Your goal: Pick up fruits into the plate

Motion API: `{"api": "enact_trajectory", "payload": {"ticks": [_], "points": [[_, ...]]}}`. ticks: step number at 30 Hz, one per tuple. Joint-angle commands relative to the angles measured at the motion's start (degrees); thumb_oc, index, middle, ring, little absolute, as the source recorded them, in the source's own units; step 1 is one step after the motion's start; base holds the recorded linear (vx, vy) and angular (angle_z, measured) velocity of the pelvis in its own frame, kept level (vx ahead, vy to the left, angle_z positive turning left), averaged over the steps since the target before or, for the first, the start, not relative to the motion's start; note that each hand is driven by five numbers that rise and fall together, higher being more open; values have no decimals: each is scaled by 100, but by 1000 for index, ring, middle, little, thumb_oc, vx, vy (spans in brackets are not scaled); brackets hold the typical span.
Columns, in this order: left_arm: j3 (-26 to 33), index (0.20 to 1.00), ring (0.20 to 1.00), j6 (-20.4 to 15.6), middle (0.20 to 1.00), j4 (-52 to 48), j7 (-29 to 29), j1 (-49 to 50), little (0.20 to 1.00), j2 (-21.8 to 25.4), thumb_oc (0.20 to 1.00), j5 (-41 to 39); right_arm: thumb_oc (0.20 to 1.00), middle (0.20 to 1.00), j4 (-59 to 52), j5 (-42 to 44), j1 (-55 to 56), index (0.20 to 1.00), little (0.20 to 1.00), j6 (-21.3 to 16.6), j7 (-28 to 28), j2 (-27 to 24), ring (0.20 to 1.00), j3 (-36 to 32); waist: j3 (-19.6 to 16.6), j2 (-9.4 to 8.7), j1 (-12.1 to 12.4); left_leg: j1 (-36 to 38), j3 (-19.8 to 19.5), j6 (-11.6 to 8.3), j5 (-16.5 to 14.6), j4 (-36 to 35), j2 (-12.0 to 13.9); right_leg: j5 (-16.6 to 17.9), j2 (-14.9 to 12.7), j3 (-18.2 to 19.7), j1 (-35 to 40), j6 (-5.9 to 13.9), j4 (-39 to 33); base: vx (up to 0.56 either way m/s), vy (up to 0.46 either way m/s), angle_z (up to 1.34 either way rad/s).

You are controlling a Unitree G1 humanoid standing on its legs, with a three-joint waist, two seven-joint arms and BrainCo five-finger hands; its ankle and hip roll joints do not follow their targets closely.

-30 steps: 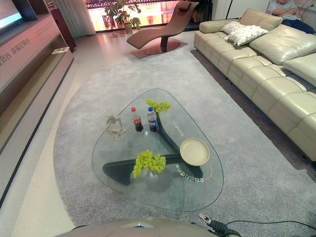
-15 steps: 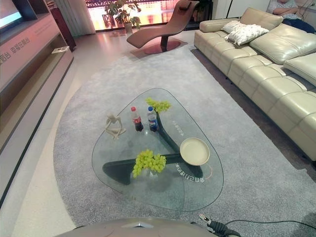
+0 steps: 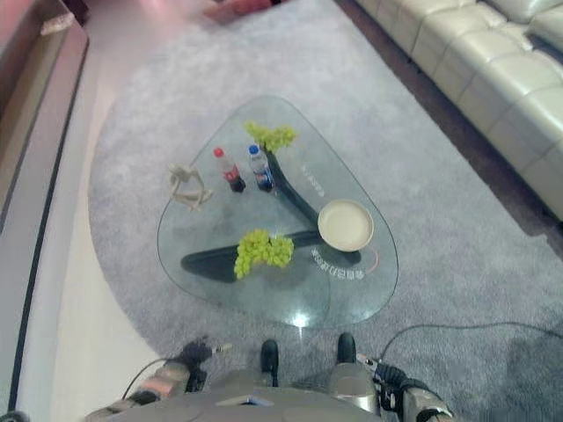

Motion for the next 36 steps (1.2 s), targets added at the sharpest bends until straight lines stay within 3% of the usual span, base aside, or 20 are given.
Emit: {"api": "enact_trajectory", "payload": {"ticks": [1, 8, 12, 14, 21, 36], "points": [[-258, 1000, 1000, 28, 1000, -322, 743, -792, 1000, 329, 1000, 435, 1000, 1000, -222, 397, -507, 1000, 1000, -199, 62, -42, 1000, 311, 628, -101, -89, -105, -7, 272, -663, 389, -317, -483, 206, 180, -335, -144, 741, -69, 1, -8], [-555, 1000, 1000, 150, 1000, -733, 1207, -1839, 1000, 1077, 1000, 614, 1000, 1000, -778, 913, -909, 1000, 1000, -204, -74, -272, 1000, 580, 1246, -33, -265, -697, -3, 211, -526, 633, -303, -515, 277, 265, -1070, -218, 1216, -71, 15, -10], [-618, 1000, 1000, 452, 1000, -898, 1401, -2437, 1000, 1483, 1000, 935, 1000, 1000, -1050, 1143, -1069, 1000, 1000, -244, -102, -352, 1000, 646, 1490, -53, -332, -1107, 17, 191, -436, 757, -295, -540, 357, 307, -1562, -246, 1505, -46, -19, -12], [-683, 1000, 1000, 773, 1000, -882, 1459, -2852, 1000, 1719, 1000, 1181, 1000, 1000, -1191, 1301, -1169, 1000, 1000, -255, -148, -351, 1000, 706, 1490, -89, -352, -1508, 33, 183, -387, 848, -281, -565, 410, 323, -2011, -259, 1710, -40, -57, -10], [-910, 1000, 1000, 1521, 1000, -336, 1721, -3791, 1000, 1935, 1000, 1613, 1000, 1000, -1315, 1672, -1409, 1000, 1000, -367, -234, -245, 1000, 885, 1490, -247, -447, -2285, 88, 165, -338, 1138, -244, -569, 518, 410, -2788, -282, 2023, -30, -42, -12], [-1266, 1000, 1000, 2274, 1000, 512, 2235, -4777, 1000, 1938, 1000, 2233, 1000, 1000, -1498, 2321, -1596, 1000, 1000, -581, -154, -135, 1000, 1042, 1490, -484, -589, -3393, 101, 131, -380, 1758, -291, -531, 648, 457, -3775, -315, 2377, -49, -30, -2]]}}
